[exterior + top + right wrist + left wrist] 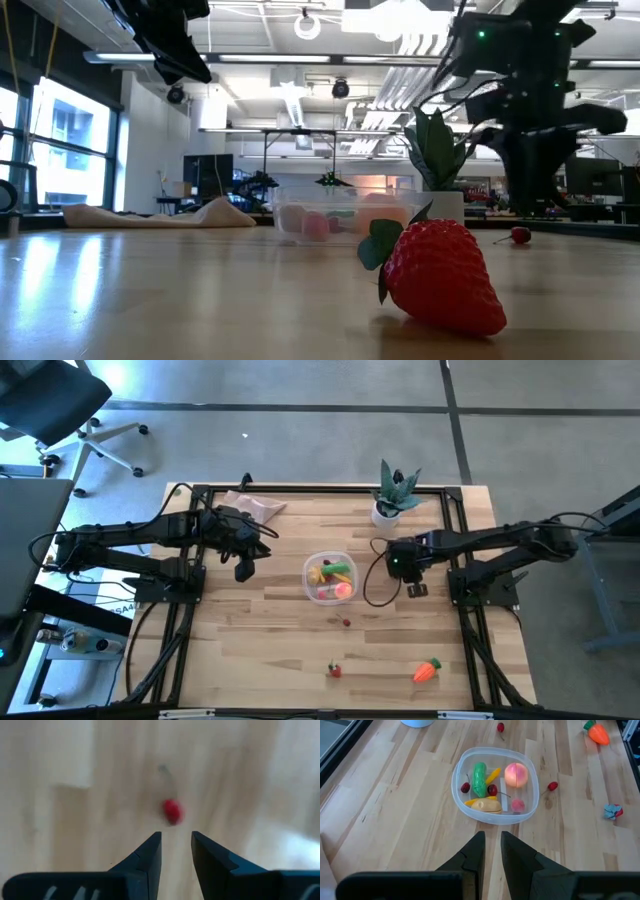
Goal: Pick and placing Produce into tupperware
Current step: Put the red cherry into the transparent bin
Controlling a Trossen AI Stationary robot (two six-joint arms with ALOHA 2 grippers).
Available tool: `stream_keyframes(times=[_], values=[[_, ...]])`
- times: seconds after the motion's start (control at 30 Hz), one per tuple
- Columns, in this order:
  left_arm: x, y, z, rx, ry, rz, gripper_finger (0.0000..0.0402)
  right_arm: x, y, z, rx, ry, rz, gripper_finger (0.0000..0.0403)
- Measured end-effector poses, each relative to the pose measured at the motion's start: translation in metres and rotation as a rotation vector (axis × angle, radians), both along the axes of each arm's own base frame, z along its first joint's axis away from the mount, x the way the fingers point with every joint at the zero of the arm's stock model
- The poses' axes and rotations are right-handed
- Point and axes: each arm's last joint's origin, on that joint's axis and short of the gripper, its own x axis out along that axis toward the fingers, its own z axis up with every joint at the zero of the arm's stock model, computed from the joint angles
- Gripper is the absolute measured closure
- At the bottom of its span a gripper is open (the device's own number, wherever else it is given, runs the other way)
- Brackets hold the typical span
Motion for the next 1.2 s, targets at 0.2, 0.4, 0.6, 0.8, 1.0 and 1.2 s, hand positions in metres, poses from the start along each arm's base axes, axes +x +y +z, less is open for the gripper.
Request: stream_keyframes(times=[0.2, 0.4, 0.6, 0.8, 1.0, 1.2], values=[[0.000, 0.000, 0.000, 0.000, 0.000, 0.001, 0.0350, 0.009, -0.004, 0.001, -0.008, -0.093, -0.018, 0.0304], [0.000, 0.000, 0.000, 0.000, 0.000, 0.001, 0.0350, 0.004, -0.010, -0.009, 0.043, -0.084, -0.044, 0.0304], [0.000, 0.000, 0.000, 0.000, 0.000, 0.000, 0.0350, 0.003, -0.015, -0.011, 0.080, -0.083, -0.061, 0.0304], [0.000, 0.000, 0.000, 0.000, 0.000, 0.000, 0.0350, 0.007, -0.018, -0.024, 0.110, -0.023, -0.074, 0.0304], [0.000, 0.000, 0.000, 0.000, 0.000, 0.000, 0.0350, 0.013, -0.019, -0.037, 0.144, 0.014, -0.072, 0.0304], [0.000, 0.000, 0.000, 0.000, 0.000, 0.000, 0.0350, 0.018, -0.020, -0.044, 0.144, 0.017, -0.073, 0.0304]])
